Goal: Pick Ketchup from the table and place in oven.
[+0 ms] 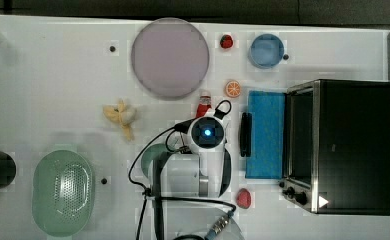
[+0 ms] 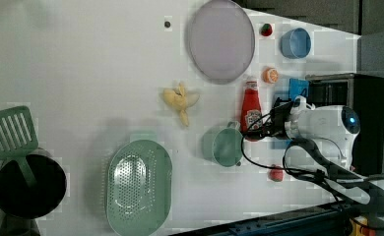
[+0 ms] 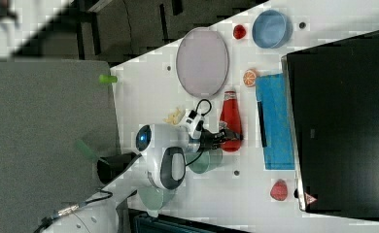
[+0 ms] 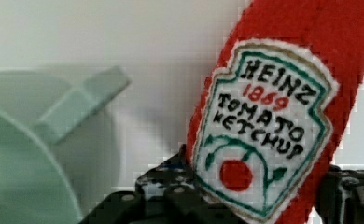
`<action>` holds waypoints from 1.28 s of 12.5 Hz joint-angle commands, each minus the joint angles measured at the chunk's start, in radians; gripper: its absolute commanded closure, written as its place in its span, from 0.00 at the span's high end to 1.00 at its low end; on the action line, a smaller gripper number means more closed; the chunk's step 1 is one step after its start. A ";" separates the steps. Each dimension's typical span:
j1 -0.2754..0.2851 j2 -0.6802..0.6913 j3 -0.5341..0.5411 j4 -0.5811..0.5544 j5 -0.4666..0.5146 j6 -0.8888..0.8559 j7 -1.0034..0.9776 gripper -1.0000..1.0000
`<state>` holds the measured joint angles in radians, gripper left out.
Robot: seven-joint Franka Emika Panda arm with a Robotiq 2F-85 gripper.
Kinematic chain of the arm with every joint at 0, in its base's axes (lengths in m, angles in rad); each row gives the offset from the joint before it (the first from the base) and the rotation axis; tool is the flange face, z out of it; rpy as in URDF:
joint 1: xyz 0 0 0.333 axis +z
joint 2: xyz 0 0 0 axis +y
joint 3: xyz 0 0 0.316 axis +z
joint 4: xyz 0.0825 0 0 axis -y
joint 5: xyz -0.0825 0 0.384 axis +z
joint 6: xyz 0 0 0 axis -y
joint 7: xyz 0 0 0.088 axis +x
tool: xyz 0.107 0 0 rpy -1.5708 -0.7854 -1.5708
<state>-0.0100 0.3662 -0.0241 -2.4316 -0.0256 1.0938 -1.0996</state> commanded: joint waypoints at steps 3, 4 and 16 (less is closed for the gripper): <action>-0.016 -0.075 -0.017 0.012 0.007 -0.004 -0.027 0.60; -0.016 -0.114 -0.020 0.012 0.014 -0.026 -0.027 0.60; -0.026 -0.434 -0.060 0.154 -0.226 -0.529 0.221 0.60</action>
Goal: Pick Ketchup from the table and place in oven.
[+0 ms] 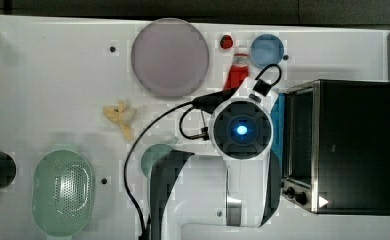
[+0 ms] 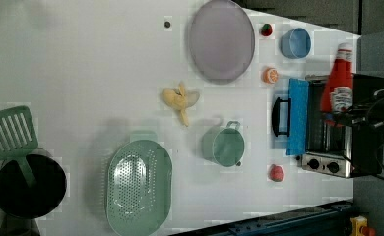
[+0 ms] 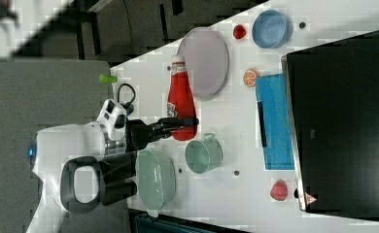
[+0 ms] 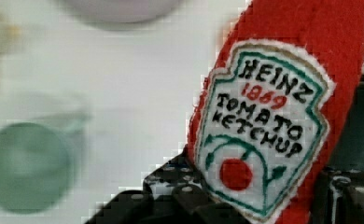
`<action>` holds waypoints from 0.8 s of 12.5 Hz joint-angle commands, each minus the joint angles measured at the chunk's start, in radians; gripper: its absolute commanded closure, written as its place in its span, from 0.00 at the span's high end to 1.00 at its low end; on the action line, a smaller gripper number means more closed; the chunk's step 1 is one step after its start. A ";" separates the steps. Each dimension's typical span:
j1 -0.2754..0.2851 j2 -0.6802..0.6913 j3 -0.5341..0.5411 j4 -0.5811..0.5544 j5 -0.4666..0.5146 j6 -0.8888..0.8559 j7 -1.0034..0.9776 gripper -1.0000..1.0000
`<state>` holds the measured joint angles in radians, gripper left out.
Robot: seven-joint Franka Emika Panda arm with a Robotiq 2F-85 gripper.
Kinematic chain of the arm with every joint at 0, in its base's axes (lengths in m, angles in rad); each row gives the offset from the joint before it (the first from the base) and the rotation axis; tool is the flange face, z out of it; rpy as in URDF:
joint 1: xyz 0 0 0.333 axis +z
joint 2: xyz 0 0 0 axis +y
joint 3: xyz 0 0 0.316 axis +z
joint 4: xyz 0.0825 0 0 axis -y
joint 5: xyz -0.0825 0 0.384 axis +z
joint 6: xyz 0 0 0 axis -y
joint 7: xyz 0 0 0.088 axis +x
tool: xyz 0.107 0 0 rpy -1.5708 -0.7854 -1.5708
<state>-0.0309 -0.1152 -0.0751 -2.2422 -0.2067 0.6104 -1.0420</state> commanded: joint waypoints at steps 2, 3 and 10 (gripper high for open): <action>-0.007 0.099 -0.017 -0.035 -0.192 -0.044 0.312 0.60; -0.007 0.132 -0.022 -0.035 -0.245 -0.045 0.395 0.60; -0.005 0.407 -0.029 0.009 -0.658 -0.041 0.880 0.60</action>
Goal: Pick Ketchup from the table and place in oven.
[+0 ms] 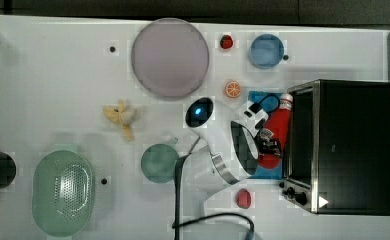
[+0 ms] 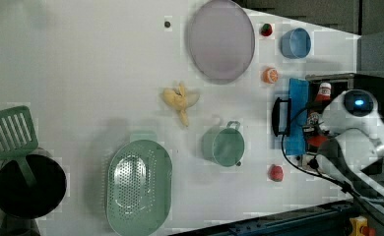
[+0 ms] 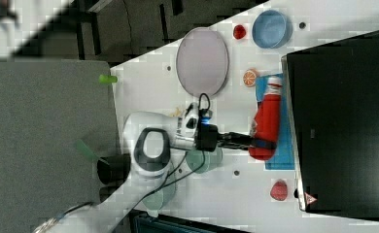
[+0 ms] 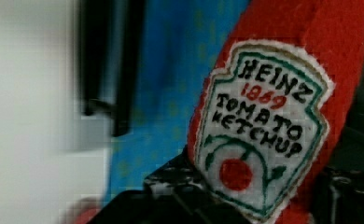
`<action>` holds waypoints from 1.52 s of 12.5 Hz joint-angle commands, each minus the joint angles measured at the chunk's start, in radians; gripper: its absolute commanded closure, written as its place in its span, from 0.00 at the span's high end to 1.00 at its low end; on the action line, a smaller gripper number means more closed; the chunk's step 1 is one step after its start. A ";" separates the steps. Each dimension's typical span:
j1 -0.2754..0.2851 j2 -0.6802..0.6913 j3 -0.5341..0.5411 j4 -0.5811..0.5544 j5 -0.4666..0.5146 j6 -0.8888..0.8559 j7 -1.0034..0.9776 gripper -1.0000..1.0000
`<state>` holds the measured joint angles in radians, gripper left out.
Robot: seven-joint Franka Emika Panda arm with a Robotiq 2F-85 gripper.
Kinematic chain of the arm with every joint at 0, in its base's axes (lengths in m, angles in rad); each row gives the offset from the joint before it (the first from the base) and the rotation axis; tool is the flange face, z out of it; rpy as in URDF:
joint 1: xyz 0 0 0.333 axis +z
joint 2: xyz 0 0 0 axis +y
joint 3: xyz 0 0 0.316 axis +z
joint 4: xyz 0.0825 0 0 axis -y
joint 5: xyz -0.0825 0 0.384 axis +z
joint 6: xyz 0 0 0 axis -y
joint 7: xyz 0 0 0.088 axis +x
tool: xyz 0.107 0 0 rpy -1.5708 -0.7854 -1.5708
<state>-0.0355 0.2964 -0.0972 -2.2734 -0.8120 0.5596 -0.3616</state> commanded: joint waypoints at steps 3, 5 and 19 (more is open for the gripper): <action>-0.001 0.072 -0.026 0.064 -0.151 0.009 0.340 0.60; -0.002 0.110 -0.048 0.081 -0.212 0.012 0.386 0.60; 0.010 0.036 -0.043 0.106 -0.089 0.139 0.376 1.00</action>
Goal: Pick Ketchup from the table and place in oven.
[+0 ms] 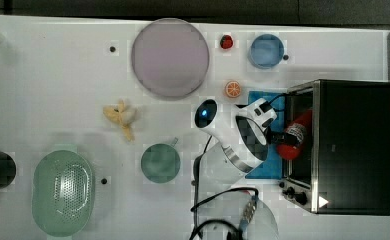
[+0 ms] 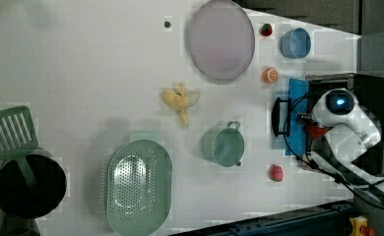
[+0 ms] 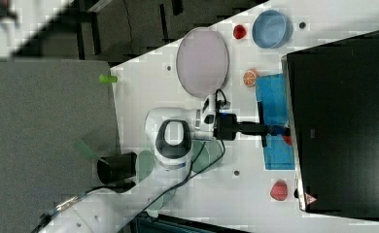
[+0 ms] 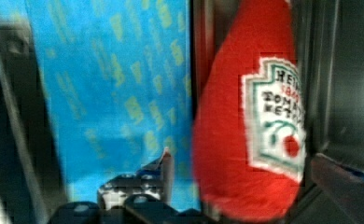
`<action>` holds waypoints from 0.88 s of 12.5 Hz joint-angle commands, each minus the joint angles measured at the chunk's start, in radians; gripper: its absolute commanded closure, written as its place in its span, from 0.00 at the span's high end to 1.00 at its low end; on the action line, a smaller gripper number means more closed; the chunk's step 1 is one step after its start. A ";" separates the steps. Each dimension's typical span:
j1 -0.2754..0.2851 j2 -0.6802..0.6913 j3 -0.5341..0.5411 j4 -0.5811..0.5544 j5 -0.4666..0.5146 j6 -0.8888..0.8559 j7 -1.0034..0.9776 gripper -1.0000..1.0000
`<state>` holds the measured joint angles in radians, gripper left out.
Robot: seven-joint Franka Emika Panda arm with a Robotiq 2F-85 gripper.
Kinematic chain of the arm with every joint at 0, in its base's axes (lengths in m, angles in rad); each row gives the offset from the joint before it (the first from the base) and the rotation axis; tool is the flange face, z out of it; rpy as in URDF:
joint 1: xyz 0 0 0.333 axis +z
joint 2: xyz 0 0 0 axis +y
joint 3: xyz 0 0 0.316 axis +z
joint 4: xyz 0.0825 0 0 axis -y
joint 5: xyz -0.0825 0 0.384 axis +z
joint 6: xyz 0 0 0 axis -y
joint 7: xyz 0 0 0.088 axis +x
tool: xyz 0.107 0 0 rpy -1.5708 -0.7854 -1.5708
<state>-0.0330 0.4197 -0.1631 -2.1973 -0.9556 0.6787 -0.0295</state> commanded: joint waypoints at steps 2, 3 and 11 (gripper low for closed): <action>0.007 -0.187 0.043 0.027 0.277 0.024 -0.047 1.00; 0.007 -0.235 0.053 0.030 0.397 0.023 -0.102 1.00; 0.010 -0.496 0.108 0.192 0.898 -0.322 -0.106 1.00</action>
<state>-0.0179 -0.0684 -0.0543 -2.0410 -0.0690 0.3877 -0.0981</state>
